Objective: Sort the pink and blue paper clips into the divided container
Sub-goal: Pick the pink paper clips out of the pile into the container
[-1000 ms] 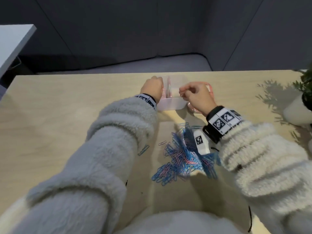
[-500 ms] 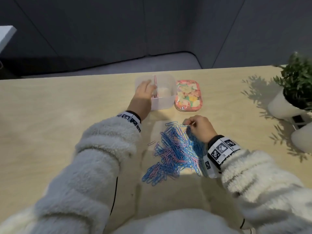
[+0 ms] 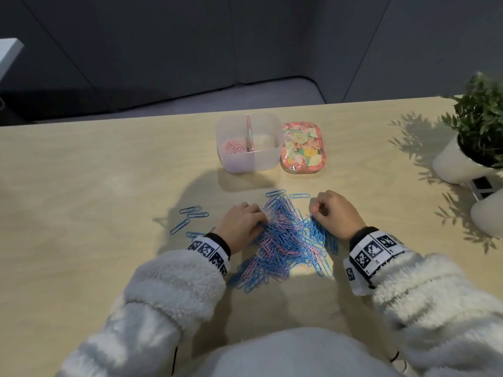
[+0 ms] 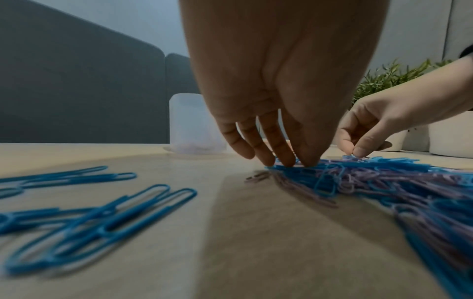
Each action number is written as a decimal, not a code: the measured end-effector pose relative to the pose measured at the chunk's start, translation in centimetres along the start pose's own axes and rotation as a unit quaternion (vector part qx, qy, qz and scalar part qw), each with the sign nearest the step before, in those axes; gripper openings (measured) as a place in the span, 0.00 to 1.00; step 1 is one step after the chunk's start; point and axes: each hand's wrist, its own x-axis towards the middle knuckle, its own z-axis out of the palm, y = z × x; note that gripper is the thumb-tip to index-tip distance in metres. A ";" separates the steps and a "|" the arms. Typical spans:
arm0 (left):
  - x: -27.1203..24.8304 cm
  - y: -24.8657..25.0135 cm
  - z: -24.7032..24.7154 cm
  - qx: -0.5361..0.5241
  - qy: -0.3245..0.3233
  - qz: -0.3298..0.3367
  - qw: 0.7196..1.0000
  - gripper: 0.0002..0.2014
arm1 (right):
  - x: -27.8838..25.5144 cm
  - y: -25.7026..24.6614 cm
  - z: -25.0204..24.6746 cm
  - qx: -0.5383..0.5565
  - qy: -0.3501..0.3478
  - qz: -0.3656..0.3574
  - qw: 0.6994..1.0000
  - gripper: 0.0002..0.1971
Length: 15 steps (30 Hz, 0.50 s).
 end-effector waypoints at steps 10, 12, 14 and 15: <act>3.8 0.1 -2.0 -0.097 0.034 -0.151 0.983 0.10 | 1.1 0.4 -0.7 -0.044 0.112 0.082 0.989 0.07; 4.7 0.7 -1.7 -0.092 0.030 -0.161 0.982 0.11 | 1.0 0.2 -0.5 -0.079 0.105 0.054 0.990 0.06; 5.3 0.9 -1.4 -0.073 0.026 -0.168 0.983 0.10 | 0.9 -0.4 -0.2 -0.076 0.060 0.023 0.995 0.03; 5.4 1.0 -1.3 -0.064 0.022 -0.172 0.983 0.09 | 0.8 -0.6 0.0 -0.074 0.030 0.018 0.997 0.03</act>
